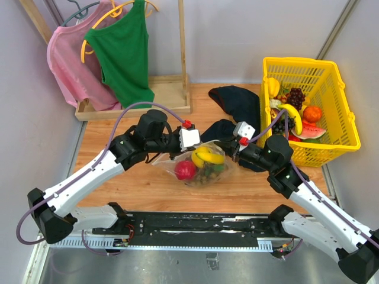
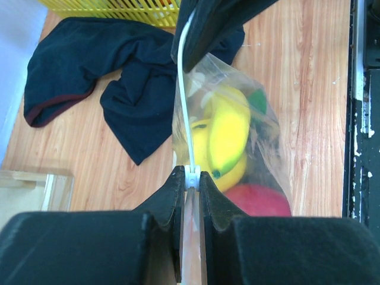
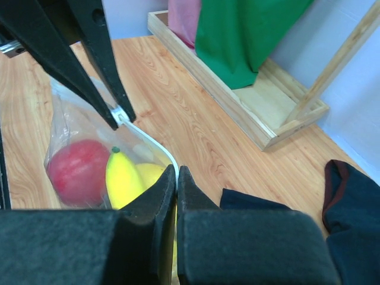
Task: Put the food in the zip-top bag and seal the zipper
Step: Zip the zipper food storage bag at the center of the board.
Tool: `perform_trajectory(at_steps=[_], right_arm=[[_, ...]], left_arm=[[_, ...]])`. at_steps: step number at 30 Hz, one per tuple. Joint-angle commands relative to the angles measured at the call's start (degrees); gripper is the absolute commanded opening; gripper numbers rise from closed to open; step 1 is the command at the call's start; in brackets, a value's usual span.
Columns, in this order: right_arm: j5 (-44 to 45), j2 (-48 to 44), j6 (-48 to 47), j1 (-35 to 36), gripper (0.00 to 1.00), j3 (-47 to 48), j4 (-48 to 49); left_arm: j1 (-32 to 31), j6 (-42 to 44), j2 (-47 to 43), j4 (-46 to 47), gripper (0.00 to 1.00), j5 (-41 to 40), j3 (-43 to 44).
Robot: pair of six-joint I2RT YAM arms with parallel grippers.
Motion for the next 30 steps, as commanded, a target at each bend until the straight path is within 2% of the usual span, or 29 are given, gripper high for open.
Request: perform_trajectory(at_steps=[1,7,14,17,20,21,23,25,27,30], right_arm=[[8.38,-2.44,0.54,-0.04,0.01,-0.39,1.47],[14.6,-3.85,1.8,-0.25,0.01,-1.03,-0.43],[16.42,-4.58,2.54,-1.24,0.0,-0.53,-4.11],[14.53,-3.33,1.45,-1.27,0.01,1.06,-6.48],[7.76,-1.38,-1.09,-1.29,0.01,3.43,-8.83],[5.45,-0.76,-1.91,-1.27,0.08,4.05,-9.33],[0.02,0.71,-3.49,-1.27,0.31,5.31,-10.72],[-4.5,2.11,-4.47,-1.27,0.48,6.66,-11.61],[-8.19,3.77,-5.44,-1.22,0.56,8.2,-12.34],[-11.68,6.31,-6.9,-1.18,0.61,10.39,-13.45]], left_arm=[[0.15,-1.28,-3.05,-2.27,0.0,-2.05,-1.18],[0.19,-1.79,-4.01,-2.29,0.0,-2.78,-2.85],[0.19,-2.45,-5.61,-2.23,0.0,-3.61,-5.49],[0.19,-1.94,-5.64,-2.29,0.0,-3.2,-5.23],[0.19,-0.33,-4.87,-2.54,0.0,-0.88,-3.96],[0.19,0.36,-4.56,-2.49,0.0,-0.25,-3.52],[0.19,1.23,-3.86,-2.23,0.0,0.5,-2.71],[0.18,1.81,-3.1,-1.96,0.0,1.14,-1.91],[0.19,2.3,-2.42,-1.68,0.0,1.84,-1.25],[0.19,2.77,-1.69,-1.41,0.0,2.9,-0.82]])
